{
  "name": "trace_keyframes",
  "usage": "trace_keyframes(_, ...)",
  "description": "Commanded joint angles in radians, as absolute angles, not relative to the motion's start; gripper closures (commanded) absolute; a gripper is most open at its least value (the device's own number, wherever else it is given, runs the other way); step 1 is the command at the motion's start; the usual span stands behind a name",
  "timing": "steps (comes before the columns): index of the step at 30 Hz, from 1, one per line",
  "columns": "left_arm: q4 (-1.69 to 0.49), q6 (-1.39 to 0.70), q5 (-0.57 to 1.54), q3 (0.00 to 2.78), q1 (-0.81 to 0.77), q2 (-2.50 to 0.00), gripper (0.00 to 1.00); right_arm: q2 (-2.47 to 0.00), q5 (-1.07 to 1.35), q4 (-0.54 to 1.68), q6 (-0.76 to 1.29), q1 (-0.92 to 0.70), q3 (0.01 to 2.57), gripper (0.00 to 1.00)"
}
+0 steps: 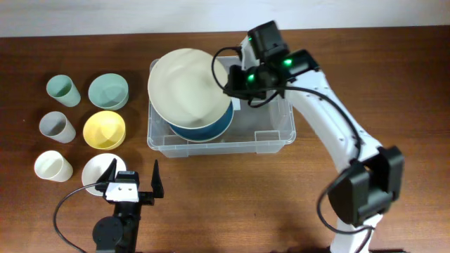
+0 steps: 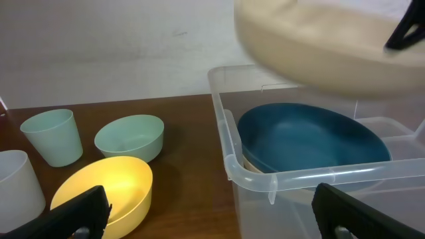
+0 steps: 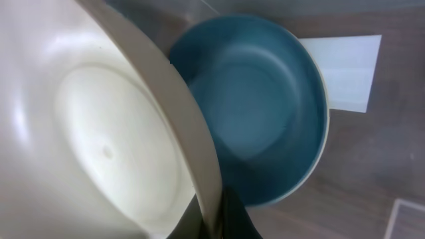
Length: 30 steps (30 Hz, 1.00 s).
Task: Pack container
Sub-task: 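Lower the cream bowl onto the blue bowl and open the right gripper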
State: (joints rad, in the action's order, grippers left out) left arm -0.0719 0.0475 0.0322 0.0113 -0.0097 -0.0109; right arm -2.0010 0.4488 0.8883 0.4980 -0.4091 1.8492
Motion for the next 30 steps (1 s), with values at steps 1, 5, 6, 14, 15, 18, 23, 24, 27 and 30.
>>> trace_keyframes(1,-0.080,0.042,0.029,0.009,-0.004,-0.005,0.01,-2.056,0.428,0.870,0.514,-0.411,1.851,0.96)
trace_keyframes(5,-0.080,0.042,0.029,0.009,-0.004,-0.005,0.01,-2.108,0.429,0.855,0.514,-0.411,1.851,0.96)
trace_keyframes(6,-0.080,0.042,0.029,0.009,-0.004,-0.005,0.01,-2.120,0.429,0.852,0.514,-0.411,1.851,0.96)
trace_keyframes(14,-0.080,0.042,0.029,0.009,-0.004,-0.005,0.01,-2.152,0.411,0.849,0.514,-0.411,1.850,0.96)
trace_keyframes(15,-0.080,0.042,0.029,0.009,-0.004,-0.005,0.01,-2.152,0.403,0.849,0.514,-0.411,1.850,0.96)
trace_keyframes(18,-0.080,0.042,0.029,0.009,-0.004,-0.005,0.01,-2.152,0.398,0.850,0.514,-0.411,1.850,0.95)
trace_keyframes(23,-0.080,0.042,0.029,0.009,-0.004,-0.005,0.00,-2.152,0.387,0.849,0.514,-0.412,1.850,0.94)
trace_keyframes(24,-0.080,0.042,0.029,0.009,-0.004,-0.005,0.01,-2.152,0.383,0.850,0.514,-0.412,1.850,0.94)
trace_keyframes(27,-0.080,0.042,0.029,0.009,-0.004,-0.005,0.01,-2.154,0.384,0.850,0.514,-0.412,1.850,0.90)
trace_keyframes(30,-0.080,0.042,0.029,0.009,-0.004,-0.005,0.01,-2.154,0.384,0.852,0.514,-0.412,1.850,0.88)
